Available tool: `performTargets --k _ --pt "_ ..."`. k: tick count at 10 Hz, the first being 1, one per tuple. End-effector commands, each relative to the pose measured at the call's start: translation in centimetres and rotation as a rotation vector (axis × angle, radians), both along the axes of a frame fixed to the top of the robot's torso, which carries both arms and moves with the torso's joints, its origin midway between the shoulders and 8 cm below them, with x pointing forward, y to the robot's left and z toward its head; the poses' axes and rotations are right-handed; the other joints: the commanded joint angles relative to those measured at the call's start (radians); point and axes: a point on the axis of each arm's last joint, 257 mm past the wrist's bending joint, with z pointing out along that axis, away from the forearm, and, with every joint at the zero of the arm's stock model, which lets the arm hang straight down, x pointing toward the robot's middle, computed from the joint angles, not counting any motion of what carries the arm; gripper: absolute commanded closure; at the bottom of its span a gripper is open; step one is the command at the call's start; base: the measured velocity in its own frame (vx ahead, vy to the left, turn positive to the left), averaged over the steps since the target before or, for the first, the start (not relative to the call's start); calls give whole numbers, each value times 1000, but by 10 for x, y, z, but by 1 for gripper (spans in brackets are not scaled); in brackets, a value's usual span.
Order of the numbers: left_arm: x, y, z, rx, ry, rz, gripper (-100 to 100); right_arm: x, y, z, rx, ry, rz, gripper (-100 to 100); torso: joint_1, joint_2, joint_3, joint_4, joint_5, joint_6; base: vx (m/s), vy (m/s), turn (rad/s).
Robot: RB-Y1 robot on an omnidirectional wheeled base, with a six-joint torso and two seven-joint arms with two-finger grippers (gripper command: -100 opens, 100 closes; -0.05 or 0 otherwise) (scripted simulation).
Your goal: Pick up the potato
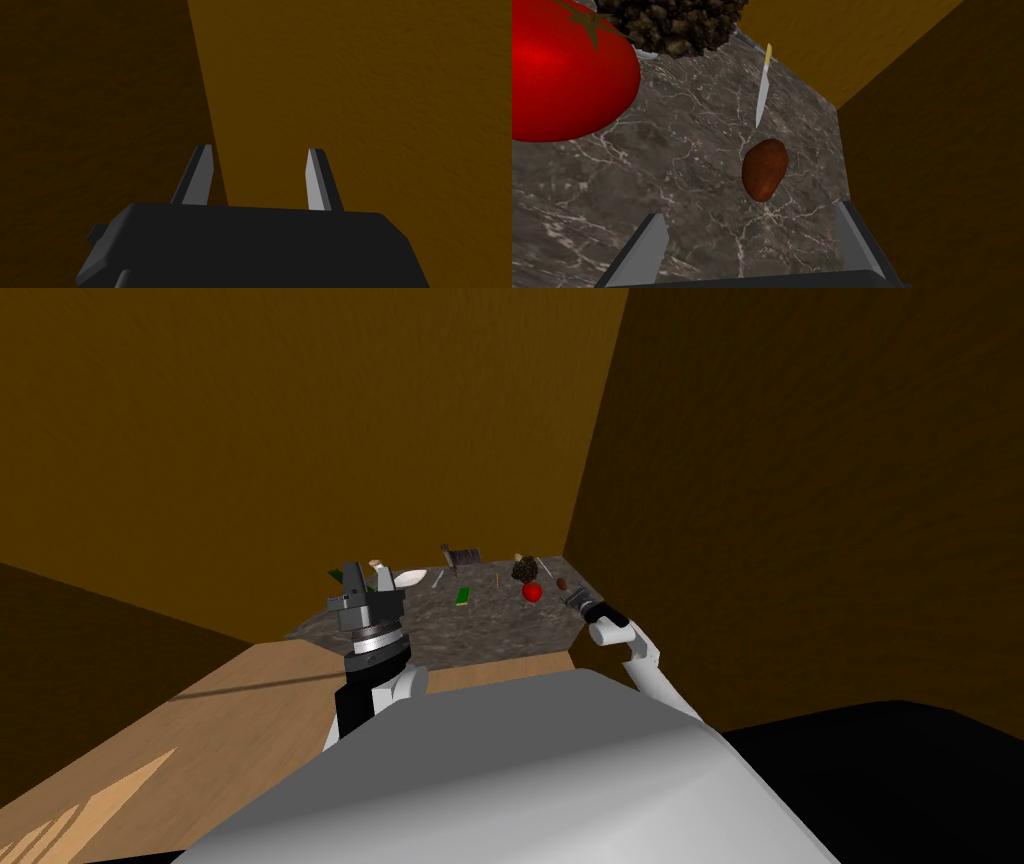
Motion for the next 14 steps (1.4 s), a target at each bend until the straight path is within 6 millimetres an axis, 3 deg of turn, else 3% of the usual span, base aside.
performTargets --k 1,8,14 --pt "0 0 0 0 0 0 0 0 -2 -11 54 44 -17 -100 0 0 0 0 0 0 -6 3 39" --pt "0 0 0 0 0 0 0 0 -15 -49 260 223 -98 -100 -1 -1 -1 0 0 0 2 -2 38" --pt "0 0 0 0 0 0 0 -4 -24 -68 401 336 -179 -100 -1 -1 -1 0 0 0 10 -8 26"
